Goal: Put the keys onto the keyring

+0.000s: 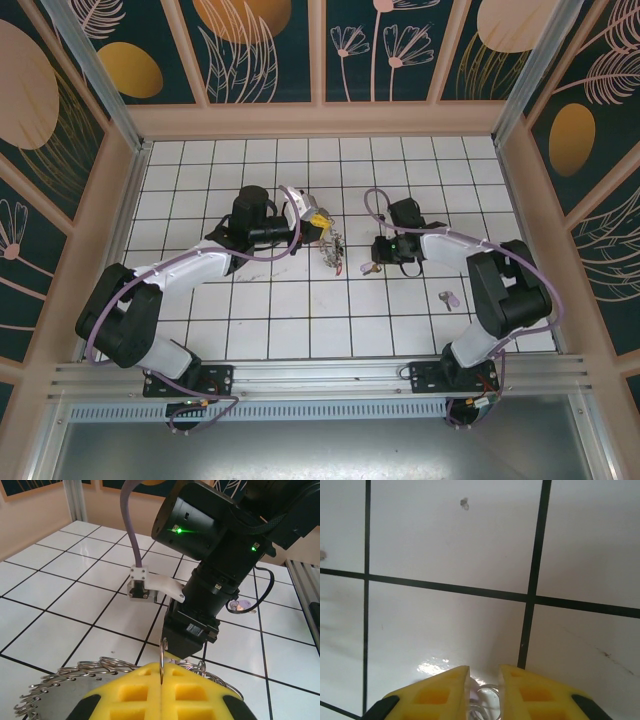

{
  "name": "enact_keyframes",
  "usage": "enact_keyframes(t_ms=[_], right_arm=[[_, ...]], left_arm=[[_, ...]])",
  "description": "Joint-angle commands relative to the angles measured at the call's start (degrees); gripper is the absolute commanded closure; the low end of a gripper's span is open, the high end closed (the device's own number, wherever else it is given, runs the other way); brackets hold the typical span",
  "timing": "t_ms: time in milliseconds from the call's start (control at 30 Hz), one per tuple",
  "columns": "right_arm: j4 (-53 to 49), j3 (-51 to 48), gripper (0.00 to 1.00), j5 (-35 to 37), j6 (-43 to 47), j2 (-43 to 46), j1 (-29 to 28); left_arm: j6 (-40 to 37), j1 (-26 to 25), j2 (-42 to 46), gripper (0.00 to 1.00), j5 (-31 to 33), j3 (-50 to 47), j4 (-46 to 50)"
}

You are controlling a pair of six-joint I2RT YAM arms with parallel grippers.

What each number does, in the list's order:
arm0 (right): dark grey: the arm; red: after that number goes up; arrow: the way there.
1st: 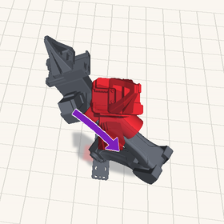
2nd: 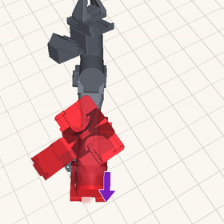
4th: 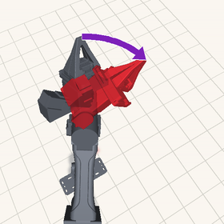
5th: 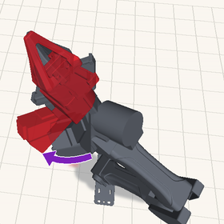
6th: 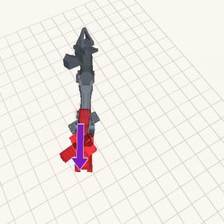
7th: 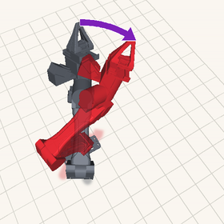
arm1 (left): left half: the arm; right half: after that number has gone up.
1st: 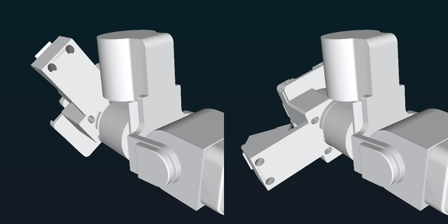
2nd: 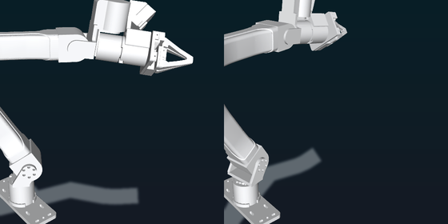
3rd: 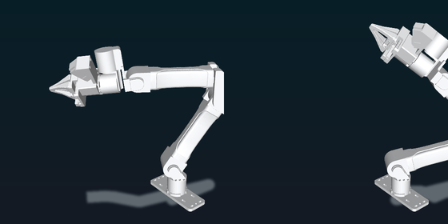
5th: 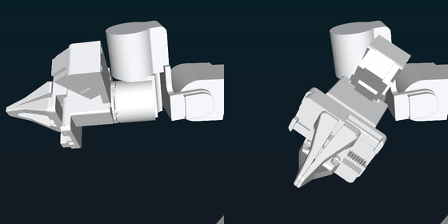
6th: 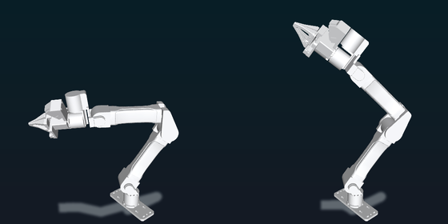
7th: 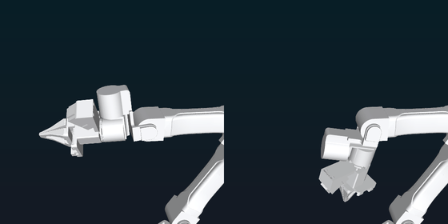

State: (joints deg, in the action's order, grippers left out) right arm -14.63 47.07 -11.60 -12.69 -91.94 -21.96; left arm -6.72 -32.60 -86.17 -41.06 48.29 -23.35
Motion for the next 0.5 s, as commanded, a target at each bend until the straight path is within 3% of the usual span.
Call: enact_keyframes(t_ms=[0, 100, 233, 467], right_arm=[[-2.4, 0.1, 0.77, 1.6, -3.7, 2.1, 0.2], [-2.8, -0.6, 0.75, 3.5, -5.0, 3.5, 0.5], [-2.6, -1.6, 0.73, -1.3, -6.3, 3.7, 2.4], [-2.2, -2.5, 0.72, -3.3, -8.5, 3.0, 2.4]], left_arm=[[0.8, -0.3, -0.3, 1.00, -1.1, 1.1, -2.3], [0.9, -0.3, -0.4, 1.00, -1.2, 1.2, -2.2], [0.8, -0.3, -0.4, 1.00, -1.1, 1.1, -2.1], [0.6, -0.3, -0.6, 1.00, -1.1, 1.3, -1.7]])
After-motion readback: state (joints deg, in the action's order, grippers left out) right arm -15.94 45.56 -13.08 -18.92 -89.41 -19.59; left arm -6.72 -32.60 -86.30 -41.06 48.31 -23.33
